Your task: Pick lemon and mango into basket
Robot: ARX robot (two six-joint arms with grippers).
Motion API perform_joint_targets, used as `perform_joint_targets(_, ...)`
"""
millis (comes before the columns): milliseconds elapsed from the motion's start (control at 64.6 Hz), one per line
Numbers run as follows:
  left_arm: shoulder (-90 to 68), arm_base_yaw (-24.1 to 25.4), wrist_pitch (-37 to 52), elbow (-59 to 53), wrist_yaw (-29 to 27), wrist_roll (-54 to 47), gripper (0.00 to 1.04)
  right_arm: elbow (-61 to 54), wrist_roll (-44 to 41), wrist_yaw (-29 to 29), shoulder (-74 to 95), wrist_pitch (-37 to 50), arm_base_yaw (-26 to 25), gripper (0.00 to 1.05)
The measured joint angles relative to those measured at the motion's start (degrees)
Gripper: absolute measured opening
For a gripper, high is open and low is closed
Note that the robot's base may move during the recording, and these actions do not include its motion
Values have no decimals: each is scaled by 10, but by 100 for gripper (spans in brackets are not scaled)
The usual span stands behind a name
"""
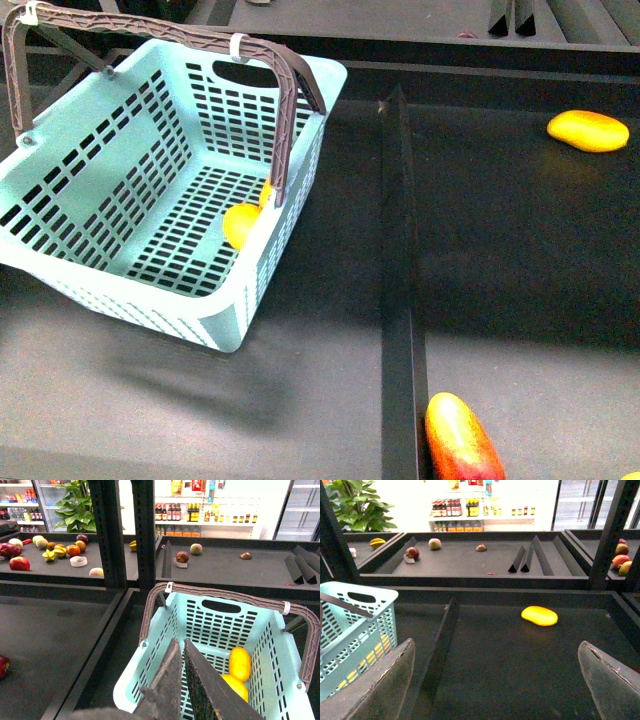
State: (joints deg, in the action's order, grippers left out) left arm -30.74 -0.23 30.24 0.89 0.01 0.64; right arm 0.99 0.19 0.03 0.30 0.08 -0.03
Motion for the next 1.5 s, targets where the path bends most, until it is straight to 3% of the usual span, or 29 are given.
perform_joint_targets(774, 207, 0, -202, 0, 0, 0, 4, 0, 0, 0, 0, 0, 0, 96)
perform_joint_targets(867, 286, 0, -295, 0, 0, 0, 4, 0, 0, 0, 0, 0, 0, 96)
perform_joint_targets(1270, 304, 0, -301, 0, 0, 0, 4, 0, 0, 0, 0, 0, 0, 96)
perform_joint_targets(1502, 304, 0, -301, 0, 0, 0, 52, 0, 0, 0, 0, 0, 0, 96)
